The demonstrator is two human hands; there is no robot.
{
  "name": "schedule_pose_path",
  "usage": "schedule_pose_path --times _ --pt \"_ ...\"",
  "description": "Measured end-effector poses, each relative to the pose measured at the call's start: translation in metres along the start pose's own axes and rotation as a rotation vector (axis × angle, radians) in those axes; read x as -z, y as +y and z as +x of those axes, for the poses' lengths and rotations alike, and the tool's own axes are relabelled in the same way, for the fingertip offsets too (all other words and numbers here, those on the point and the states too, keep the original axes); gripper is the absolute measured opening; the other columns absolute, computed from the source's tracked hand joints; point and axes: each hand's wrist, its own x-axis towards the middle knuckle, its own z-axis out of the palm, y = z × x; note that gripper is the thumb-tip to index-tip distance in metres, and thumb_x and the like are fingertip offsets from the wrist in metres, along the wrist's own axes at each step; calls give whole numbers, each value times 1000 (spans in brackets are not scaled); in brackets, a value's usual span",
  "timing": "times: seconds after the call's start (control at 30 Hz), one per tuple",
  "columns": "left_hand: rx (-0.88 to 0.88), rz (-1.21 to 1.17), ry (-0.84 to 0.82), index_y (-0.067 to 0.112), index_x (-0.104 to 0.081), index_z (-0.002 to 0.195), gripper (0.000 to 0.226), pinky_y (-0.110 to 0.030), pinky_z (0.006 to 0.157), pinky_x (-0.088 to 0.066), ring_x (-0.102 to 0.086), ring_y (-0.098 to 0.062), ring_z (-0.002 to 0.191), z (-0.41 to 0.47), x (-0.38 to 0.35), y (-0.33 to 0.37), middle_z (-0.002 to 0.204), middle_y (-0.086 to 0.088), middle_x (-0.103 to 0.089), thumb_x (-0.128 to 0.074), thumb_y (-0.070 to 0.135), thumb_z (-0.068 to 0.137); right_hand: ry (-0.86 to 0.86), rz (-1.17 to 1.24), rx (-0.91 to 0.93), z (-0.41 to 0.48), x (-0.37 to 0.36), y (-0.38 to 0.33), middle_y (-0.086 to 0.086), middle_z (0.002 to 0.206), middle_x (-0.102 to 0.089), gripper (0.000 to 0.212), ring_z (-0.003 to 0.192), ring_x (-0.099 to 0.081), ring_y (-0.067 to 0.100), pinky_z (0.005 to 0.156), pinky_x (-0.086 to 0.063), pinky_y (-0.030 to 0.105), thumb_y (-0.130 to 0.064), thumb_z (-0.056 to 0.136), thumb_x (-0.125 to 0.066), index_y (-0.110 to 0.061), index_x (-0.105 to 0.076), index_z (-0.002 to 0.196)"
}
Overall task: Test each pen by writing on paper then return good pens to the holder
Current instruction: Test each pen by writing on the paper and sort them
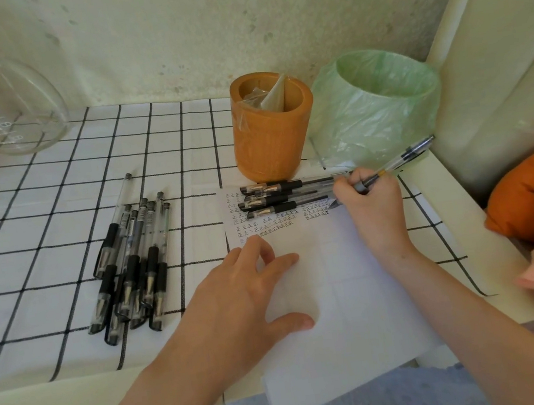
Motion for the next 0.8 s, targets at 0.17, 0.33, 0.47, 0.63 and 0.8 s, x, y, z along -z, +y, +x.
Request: schedule_pose_path --times 0.17,0.33,0.47,0.63,0.8 --pt "-4 -9 -5 42 -19 141 76 -14 77 -27 -29 1 100 0 1 0 122 18 -23 -44 70 75 -45 241 -183 0 10 -25 -1 41 -46 48 36 -35 9 40 -30 19 -30 97 -49 -7 -56 55" --pt "-1 -2 -2 42 -20 141 73 -14 77 -28 -35 -3 107 1 2 2 122 17 -25 -45 68 77 -287 206 -235 -2 16 -44 8 64 -61 53 54 -50 13 57 -43 28 -18 97 -35 -17 -70 58" --pt "-6 1 17 42 -21 140 67 -14 75 -26 -34 -1 102 1 2 1 123 17 -26 -41 65 81 -423 504 -248 -12 26 -58 2 69 -61 15 55 -54 15 54 -47 25 -11 94 -49 -7 -62 100" --pt "-7 -5 22 42 -20 141 64 -13 76 -27 -36 -2 106 2 2 2 123 16 -26 -41 63 83 -466 606 -363 -10 38 -66 -6 60 -42 34 42 -31 7 39 -21 19 -42 85 -50 -13 -55 103" --pt "-1 1 19 43 -19 141 65 -13 76 -28 -34 -1 104 2 0 1 124 17 -25 -41 63 83 -464 779 -453 -8 35 -64 -6 63 -46 26 44 -37 6 39 -31 16 -31 95 -42 -11 -59 97"
